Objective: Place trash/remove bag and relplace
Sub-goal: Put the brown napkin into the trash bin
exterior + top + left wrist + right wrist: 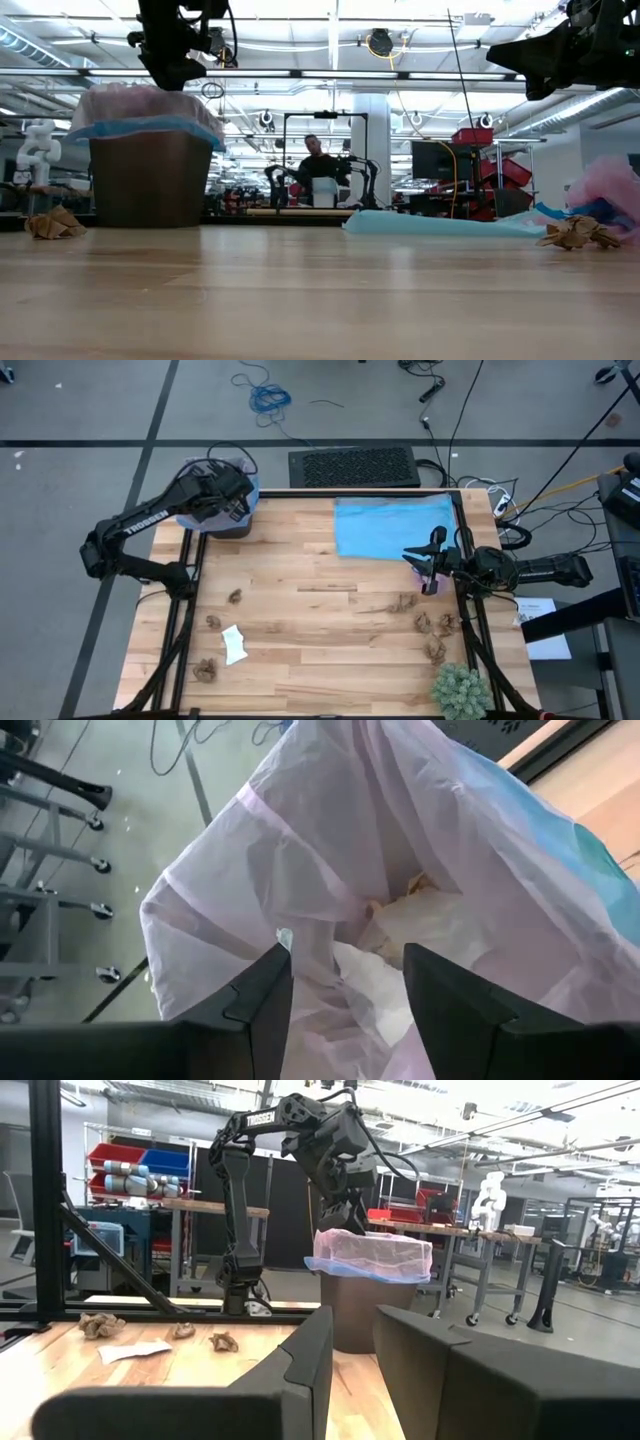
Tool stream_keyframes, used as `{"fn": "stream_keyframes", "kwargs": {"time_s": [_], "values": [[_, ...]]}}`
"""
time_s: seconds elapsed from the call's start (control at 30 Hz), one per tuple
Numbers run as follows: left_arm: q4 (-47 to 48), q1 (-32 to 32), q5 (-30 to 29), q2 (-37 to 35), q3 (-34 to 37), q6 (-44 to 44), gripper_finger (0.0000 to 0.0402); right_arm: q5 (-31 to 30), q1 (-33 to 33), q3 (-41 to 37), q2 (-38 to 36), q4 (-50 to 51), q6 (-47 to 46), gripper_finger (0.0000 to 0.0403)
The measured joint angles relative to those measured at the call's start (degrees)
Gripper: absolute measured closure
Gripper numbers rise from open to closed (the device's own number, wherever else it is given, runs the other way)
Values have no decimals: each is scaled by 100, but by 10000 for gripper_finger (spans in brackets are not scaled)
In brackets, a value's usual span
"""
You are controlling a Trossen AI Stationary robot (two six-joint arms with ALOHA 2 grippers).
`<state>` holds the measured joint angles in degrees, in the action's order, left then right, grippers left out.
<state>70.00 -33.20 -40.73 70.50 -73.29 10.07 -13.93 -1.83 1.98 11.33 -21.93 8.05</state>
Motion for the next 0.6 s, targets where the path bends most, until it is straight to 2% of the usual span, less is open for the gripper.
{"fn": "stream_keyframes", "kwargs": {"time_s": [0.3,0.5,0.6], "values": [[-1,587,38,-2,-722,-143,215,0,0,0,-2,0,5,332],[-54,1206,815,-9,-1218,286,218,2,0,0,-2,59,-19,332],[-68,1596,1211,-7,-1174,544,243,2,0,0,0,90,-29,332]]}}
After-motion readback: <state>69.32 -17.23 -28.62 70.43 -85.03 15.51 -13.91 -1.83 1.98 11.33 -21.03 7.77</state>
